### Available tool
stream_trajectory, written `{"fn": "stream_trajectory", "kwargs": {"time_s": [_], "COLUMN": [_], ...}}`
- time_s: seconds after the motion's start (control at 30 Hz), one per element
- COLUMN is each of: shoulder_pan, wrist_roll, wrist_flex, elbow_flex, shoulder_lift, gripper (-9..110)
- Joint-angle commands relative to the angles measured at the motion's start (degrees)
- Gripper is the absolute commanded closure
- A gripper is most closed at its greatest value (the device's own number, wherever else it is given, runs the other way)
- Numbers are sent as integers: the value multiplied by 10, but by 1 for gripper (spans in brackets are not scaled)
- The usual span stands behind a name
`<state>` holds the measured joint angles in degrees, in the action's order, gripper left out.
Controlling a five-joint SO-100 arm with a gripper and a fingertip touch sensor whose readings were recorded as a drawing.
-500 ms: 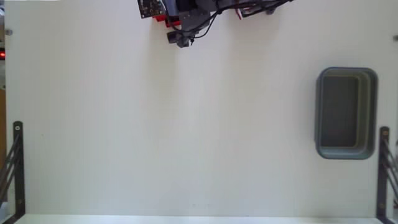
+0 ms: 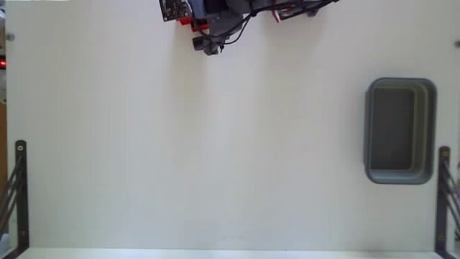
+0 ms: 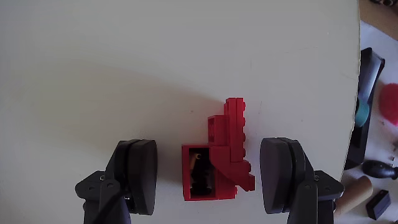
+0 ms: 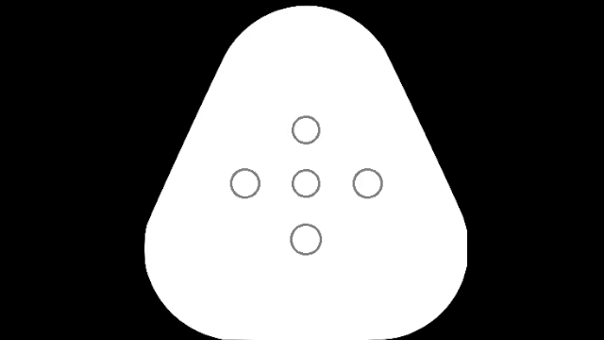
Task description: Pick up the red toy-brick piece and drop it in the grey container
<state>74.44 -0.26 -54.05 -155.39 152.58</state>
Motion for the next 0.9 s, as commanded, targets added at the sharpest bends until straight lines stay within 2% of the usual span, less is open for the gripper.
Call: {"fn": "stream_trajectory", "kwargs": {"time_s": [0.0,0.87], "shoulder_pan": [14,14], "wrist_roll": [3,3], "wrist_flex": [8,8], "elbow_flex": [0,0], "shoulder_lift": [16,16], "gripper": [-9,-3]}}
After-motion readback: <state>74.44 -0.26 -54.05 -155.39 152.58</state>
